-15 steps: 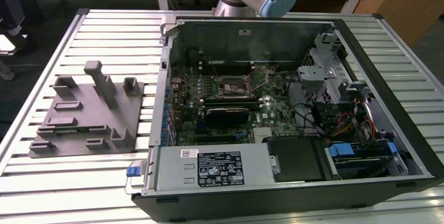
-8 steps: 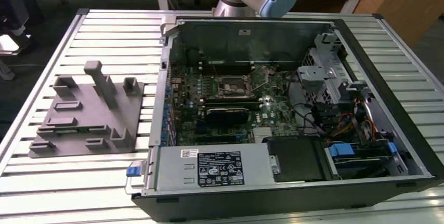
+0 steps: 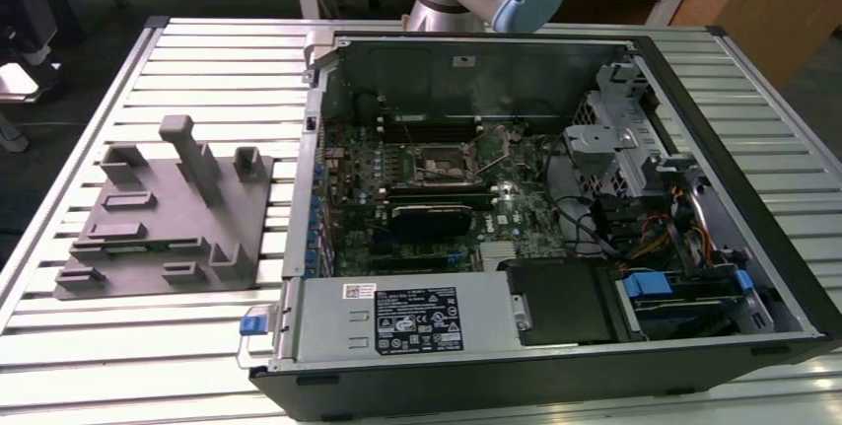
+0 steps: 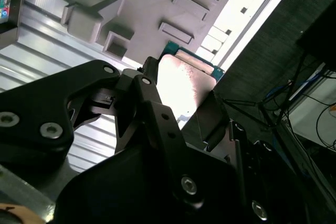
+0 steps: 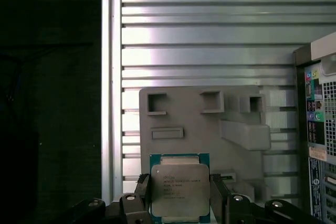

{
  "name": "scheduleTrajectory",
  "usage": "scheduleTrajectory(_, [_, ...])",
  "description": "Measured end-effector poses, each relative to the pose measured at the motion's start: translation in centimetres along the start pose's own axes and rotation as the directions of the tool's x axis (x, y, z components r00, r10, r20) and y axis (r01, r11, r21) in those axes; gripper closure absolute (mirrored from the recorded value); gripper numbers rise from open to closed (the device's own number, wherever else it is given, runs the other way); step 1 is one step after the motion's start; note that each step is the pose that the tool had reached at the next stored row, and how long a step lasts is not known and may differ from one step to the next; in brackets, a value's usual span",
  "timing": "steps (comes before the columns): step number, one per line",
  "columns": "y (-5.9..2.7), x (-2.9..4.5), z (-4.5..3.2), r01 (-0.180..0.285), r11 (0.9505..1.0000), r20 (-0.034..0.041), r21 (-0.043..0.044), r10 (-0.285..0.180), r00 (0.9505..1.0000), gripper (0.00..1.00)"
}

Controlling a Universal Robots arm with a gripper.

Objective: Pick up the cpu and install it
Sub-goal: 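Pick up the cpu and move it towards the insertion slot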

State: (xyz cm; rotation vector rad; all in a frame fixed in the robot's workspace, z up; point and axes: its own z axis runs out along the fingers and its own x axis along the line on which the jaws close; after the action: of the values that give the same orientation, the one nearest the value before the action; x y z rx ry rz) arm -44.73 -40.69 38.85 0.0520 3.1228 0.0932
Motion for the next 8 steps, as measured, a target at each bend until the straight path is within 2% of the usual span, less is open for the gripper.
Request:
scheduleTrajectory(4, [0.02,-0.17,-0.19,0.0,1.0,0.0002,-0.0001,0.0,1.0,0.46])
scheduleTrajectory(8, [0.04,-0.81,-0.19,0.0,1.0,0.0,0.0,0.0,1.0,0.46])
